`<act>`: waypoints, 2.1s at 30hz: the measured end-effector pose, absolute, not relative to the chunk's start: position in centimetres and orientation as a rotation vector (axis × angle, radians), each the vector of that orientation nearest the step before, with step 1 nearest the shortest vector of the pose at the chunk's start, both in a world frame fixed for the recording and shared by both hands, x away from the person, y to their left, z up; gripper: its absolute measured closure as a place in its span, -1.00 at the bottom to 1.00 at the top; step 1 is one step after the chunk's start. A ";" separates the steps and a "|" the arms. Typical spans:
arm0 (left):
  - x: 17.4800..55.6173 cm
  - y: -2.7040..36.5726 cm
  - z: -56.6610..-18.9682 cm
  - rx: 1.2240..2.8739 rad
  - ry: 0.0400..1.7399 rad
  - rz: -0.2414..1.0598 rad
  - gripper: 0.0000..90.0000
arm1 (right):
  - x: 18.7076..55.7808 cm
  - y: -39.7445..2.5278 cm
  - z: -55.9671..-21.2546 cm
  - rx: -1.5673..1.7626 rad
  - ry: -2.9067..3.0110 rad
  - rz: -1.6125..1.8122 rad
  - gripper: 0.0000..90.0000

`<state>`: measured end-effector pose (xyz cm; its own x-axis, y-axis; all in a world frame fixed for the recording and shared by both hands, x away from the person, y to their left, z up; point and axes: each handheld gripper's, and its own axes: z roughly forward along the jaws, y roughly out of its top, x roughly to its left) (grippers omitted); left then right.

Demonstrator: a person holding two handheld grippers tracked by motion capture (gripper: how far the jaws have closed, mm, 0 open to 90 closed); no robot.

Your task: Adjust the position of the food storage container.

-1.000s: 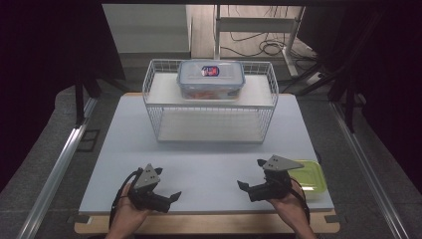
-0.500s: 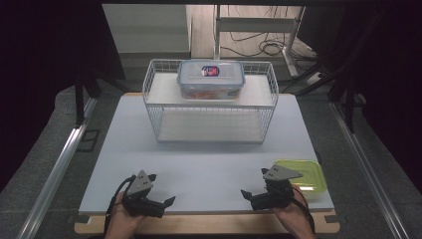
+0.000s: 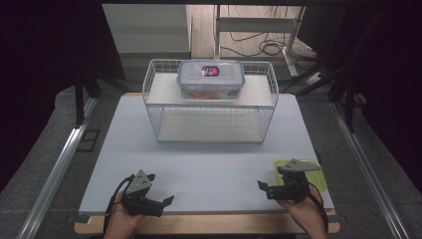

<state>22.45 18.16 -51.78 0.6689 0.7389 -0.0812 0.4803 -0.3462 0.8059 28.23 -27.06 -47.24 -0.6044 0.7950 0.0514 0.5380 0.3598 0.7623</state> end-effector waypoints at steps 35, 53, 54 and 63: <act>22.7 18.4 -52.0 2.015 0.955 0.350 -0.91 | 28.8 -41.1 -47.7 1.512 1.959 0.792 0.99; 22.8 18.3 -52.2 2.025 0.960 0.346 -0.90 | 29.1 -37.5 -48.2 1.477 2.093 0.867 0.99; 22.8 18.3 -52.2 2.024 0.961 0.345 -0.90 | 29.2 -37.1 -48.2 1.471 2.103 0.871 0.99; 22.9 18.2 -52.2 2.023 0.965 0.339 -0.90 | 29.8 -34.8 -48.3 1.426 2.166 0.892 0.99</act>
